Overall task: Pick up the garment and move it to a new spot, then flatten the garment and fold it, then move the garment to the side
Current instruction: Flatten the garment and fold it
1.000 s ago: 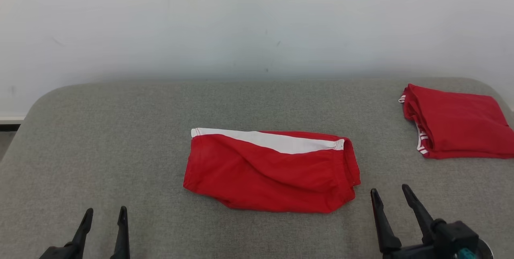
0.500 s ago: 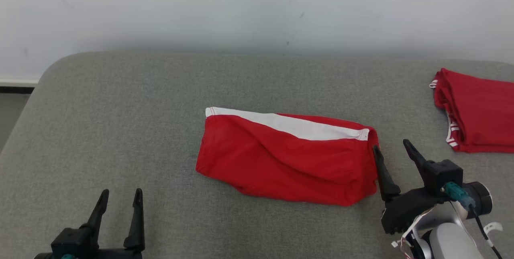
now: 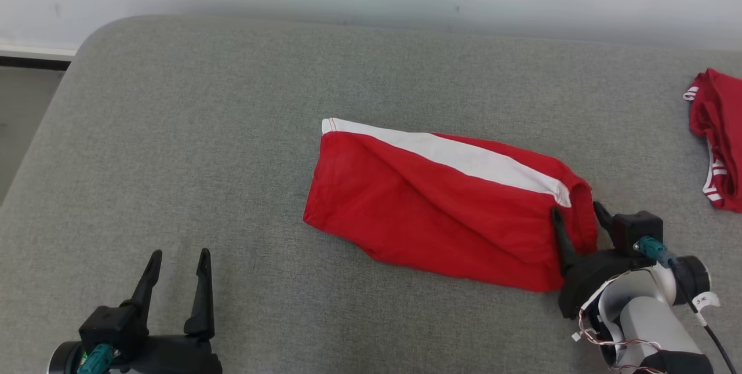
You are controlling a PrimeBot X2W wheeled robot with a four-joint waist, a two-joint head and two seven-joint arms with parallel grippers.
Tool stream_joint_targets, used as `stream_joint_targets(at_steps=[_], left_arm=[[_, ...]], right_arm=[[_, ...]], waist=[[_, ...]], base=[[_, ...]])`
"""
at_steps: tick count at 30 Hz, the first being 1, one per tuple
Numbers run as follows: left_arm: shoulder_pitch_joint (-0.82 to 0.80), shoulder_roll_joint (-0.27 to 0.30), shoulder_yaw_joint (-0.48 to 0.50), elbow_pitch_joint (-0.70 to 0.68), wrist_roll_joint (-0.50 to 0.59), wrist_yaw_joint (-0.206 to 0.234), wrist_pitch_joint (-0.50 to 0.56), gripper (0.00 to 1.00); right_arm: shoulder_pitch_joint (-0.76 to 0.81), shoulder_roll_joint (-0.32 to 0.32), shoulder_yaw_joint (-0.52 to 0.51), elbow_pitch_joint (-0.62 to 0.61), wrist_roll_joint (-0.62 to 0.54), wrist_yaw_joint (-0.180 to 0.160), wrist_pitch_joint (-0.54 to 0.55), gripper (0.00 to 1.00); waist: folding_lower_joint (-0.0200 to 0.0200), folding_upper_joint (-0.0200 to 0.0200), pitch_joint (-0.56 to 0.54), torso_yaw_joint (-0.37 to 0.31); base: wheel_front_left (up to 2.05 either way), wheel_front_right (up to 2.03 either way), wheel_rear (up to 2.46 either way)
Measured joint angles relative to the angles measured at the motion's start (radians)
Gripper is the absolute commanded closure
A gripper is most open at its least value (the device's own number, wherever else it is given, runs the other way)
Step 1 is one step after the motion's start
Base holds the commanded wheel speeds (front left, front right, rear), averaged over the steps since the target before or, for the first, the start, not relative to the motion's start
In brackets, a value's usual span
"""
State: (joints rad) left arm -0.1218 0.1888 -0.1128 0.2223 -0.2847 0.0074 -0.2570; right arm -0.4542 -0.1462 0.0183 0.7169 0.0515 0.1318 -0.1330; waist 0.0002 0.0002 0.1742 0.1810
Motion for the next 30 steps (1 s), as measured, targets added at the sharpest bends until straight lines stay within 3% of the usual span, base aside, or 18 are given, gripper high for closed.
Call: stream_joint_targets(at_steps=[10, 11, 12, 20, 30], left_arm=[[-0.028, -0.017, 0.001, 0.02, 0.009, -0.014, -0.004, 0.0], [-0.033, -0.018, 0.001, 0.02, 0.01, -0.016, -0.004, 0.0], [-0.035, -0.019, 0.002, 0.021, 0.011, -0.016, -0.004, 0.0], [-0.02, -0.025, 0.018, 0.035, 0.023, -0.021, -0.004, 0.0], [0.025, -0.024, 0.033, 0.024, 0.034, -0.024, -0.006, 0.0]], right_arm=[[-0.058, 0.027, 0.016, 0.173, 0.087, 0.0, -0.026, 0.0], [-0.065, 0.033, 0.022, 0.182, 0.108, 0.0, -0.026, 0.63], [-0.073, 0.037, 0.032, 0.191, 0.127, -0.002, -0.028, 1.0], [-0.103, -0.008, 0.113, 0.255, 0.197, -0.001, -0.057, 1.0], [-0.091, -0.228, 0.189, 0.237, 0.338, -0.001, -0.003, 1.0]], waist=[[-0.0001, -0.0001, 0.014, 0.003], [-0.0001, -0.0001, 0.014, 0.004], [-0.0002, -0.0001, 0.014, 0.005], [-0.0002, -0.0001, -0.012, -0.001], [-0.0002, -0.0001, -0.07, -0.047]], base=[[0.0, 0.0, 0.0], [0.0, 0.0, 0.0], [0.0, 0.0, 0.0], [0.0, 0.0, 0.0], [0.0, 0.0, 0.0]])
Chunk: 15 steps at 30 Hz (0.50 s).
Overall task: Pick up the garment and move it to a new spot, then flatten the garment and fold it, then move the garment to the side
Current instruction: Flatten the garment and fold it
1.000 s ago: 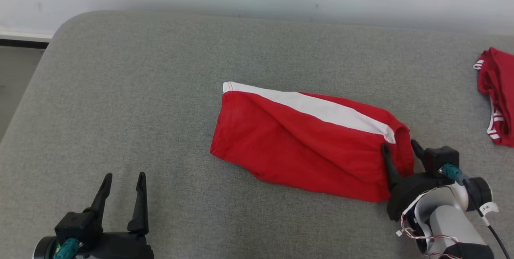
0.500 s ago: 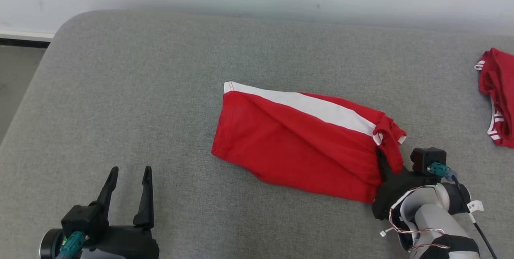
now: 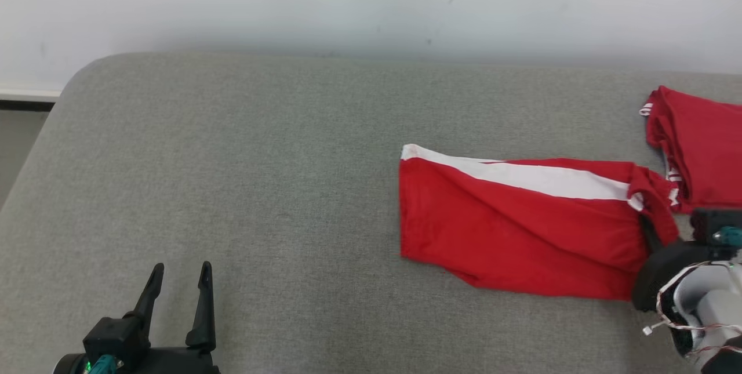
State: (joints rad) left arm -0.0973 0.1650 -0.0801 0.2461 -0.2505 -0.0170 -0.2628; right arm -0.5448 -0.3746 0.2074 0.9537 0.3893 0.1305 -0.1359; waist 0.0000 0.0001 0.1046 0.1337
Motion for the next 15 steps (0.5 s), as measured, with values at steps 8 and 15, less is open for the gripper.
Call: stream_joint_targets(at_steps=[8, 15], left_arm=[[0.018, -0.006, 0.002, -0.003, 0.001, -0.001, 0.0, 0.0], [0.021, -0.02, -0.006, 0.0, 0.004, -0.002, 0.0, 0.0]], right_arm=[[-0.002, -0.027, 0.07, -0.145, 0.255, 0.0, 0.182, 1.0], [-0.008, -0.014, 0.101, -0.325, 0.496, 0.0, 0.33, 1.0]], waist=[[0.0, 0.0, -0.012, -0.034], [-0.0001, 0.0, -0.03, -0.045]], base=[[0.0, 0.0, 0.0], [0.0, 0.0, 0.0]])
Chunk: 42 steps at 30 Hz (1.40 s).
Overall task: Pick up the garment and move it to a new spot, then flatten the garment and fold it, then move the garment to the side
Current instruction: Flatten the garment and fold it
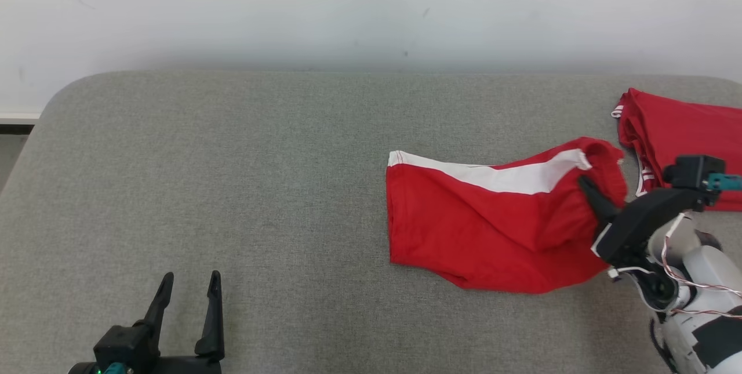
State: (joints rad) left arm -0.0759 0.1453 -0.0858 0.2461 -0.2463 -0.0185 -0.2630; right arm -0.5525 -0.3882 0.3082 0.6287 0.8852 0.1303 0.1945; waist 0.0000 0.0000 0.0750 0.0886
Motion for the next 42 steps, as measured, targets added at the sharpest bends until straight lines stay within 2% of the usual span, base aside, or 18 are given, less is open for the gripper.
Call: stream_joint_targets(at_steps=[6, 10, 18, 25, 26, 27, 28, 29, 35, 42], left_arm=[[-0.002, -0.014, -0.006, 0.006, 0.0, -0.008, 0.0, 0.0], [-0.002, -0.02, -0.005, 0.006, 0.0, -0.009, 0.0, 0.0], [-0.016, -0.03, -0.007, 0.018, 0.006, -0.017, 0.0, 0.0], [-0.031, -0.045, -0.005, 0.019, 0.006, -0.017, 0.0, 0.0], [-0.035, -0.047, -0.004, 0.019, 0.006, -0.018, 0.0, 0.0], [-0.038, -0.048, -0.002, 0.019, 0.006, -0.018, 0.0, 0.0], [-0.038, -0.048, -0.002, 0.019, 0.006, -0.018, 0.0, 0.0], [-0.039, -0.05, -0.001, 0.02, 0.006, -0.018, 0.0, 0.0], [-0.039, -0.056, 0.01, 0.023, 0.012, -0.021, 0.0, 0.0], [-0.032, -0.049, 0.029, 0.017, 0.022, -0.021, 0.0, 0.0]], right_arm=[[-0.001, 0.065, 0.009, -0.064, 0.099, 0.0, 0.076, 1.0], [-0.017, 0.129, 0.007, -0.053, 0.119, 0.0, 0.095, 1.0], [-0.093, 0.239, 0.004, 0.096, 0.036, 0.0, 0.043, 1.0], [-0.155, 0.292, -0.014, 0.243, -0.019, 0.0, -0.021, 1.0], [-0.162, 0.298, -0.012, 0.258, -0.025, 0.0, -0.029, 0.95], [-0.167, 0.304, -0.011, 0.27, -0.027, 0.0, -0.039, 0.78], [-0.167, 0.304, -0.011, 0.27, -0.027, 0.0, -0.039, 0.42], [-0.172, 0.309, -0.008, 0.28, -0.029, 0.0, -0.048, 0.0], [-0.182, 0.309, 0.068, 0.255, -0.074, 0.0, -0.135, 0.0], [-0.12, 0.214, 0.172, 0.127, -0.132, 0.0, -0.298, 0.0]], waist=[[0.0, 0.0, -0.003, 0.014], [0.0, 0.0, -0.001, 0.025], [0.0001, 0.0, 0.01, 0.054], [0.0001, 0.0, 0.032, 0.079], [0.0001, 0.0, 0.036, 0.08], [0.0, 0.0, 0.04, 0.082], [0.0, 0.0, 0.04, 0.082], [0.0001, 0.0, 0.043, 0.082], [0.0001, 0.0, 0.042, 0.069], [0.0, 0.0, 0.014, 0.034]], base=[[0.0, 0.0, 0.0], [0.0, 0.0, 0.0], [0.0, 0.0, 0.0], [0.0, 0.0, 0.0], [0.0, 0.0, 0.0], [0.0, 0.0, 0.0], [0.0, 0.0, 0.0], [0.0, 0.0, 0.0], [0.0, 0.0, 0.0], [0.0, 0.0, 0.0]])
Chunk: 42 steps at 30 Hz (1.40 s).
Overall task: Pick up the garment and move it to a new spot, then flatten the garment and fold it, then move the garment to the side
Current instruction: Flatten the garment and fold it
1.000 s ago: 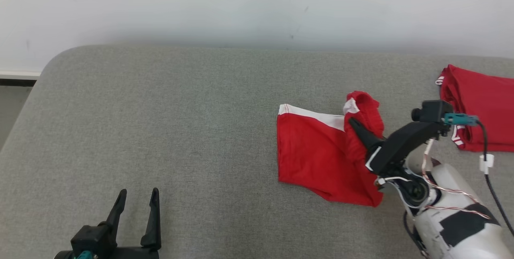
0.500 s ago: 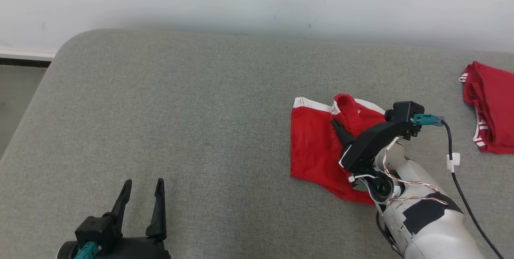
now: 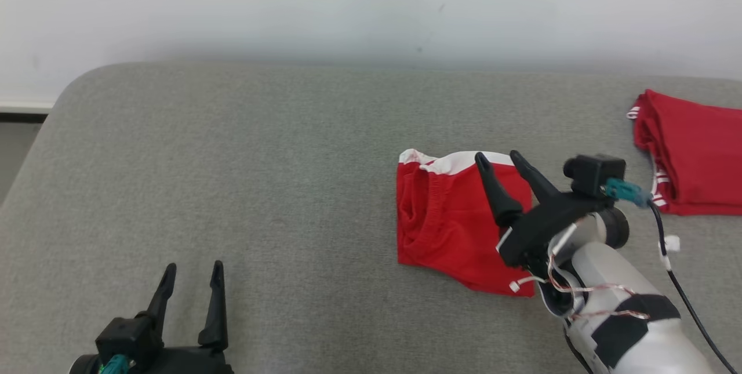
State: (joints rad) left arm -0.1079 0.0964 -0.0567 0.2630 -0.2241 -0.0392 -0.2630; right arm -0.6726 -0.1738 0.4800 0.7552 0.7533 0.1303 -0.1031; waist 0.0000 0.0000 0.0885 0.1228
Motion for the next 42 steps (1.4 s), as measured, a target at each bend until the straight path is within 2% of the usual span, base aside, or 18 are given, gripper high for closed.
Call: stream_joint_targets(at_steps=[6, 10, 14, 18, 26, 42], left_arm=[[0.016, 0.013, 0.02, -0.037, 0.011, 0.006, 0.0, 0.0], [0.035, 0.019, 0.039, -0.075, 0.021, 0.013, -0.001, 0.0], [0.053, 0.028, 0.058, -0.094, 0.026, 0.017, -0.001, 0.0], [0.062, 0.038, 0.071, -0.102, 0.029, 0.021, -0.001, 0.0], [0.112, 0.059, 0.086, -0.109, 0.029, 0.024, -0.001, 0.0], [0.161, 0.073, 0.084, -0.106, 0.017, 0.004, -0.001, 0.0]], right_arm=[[0.082, -0.079, 0.016, -0.107, -0.056, 0.0, -0.125, 0.0], [0.151, -0.107, -0.037, -0.194, -0.11, 0.0, -0.154, 0.0], [0.242, -0.114, -0.134, -0.315, -0.22, 0.0, -0.157, 0.0], [0.365, -0.085, -0.241, -0.425, -0.316, 0.0, -0.159, 0.0], [0.571, -0.006, -0.349, -0.584, -0.424, 0.0, -0.156, 0.0], [0.711, 0.068, -0.405, -0.66, -0.519, 0.0, -0.116, 0.0]], waist=[[0.0, 0.0001, -0.019, -0.046], [0.0, 0.0, -0.027, -0.079], [0.0, 0.0, -0.035, -0.111], [0.0, 0.0, -0.048, -0.134], [-0.0001, -0.0001, -0.092, -0.154], [-0.0001, 0.0, -0.109, -0.121]], base=[[0.0, 0.0, 0.0], [0.0, 0.0, 0.0], [0.0, 0.0, 0.0], [0.0, 0.0, 0.0], [0.0, 0.0, 0.0], [0.0, 0.0, 0.0]])
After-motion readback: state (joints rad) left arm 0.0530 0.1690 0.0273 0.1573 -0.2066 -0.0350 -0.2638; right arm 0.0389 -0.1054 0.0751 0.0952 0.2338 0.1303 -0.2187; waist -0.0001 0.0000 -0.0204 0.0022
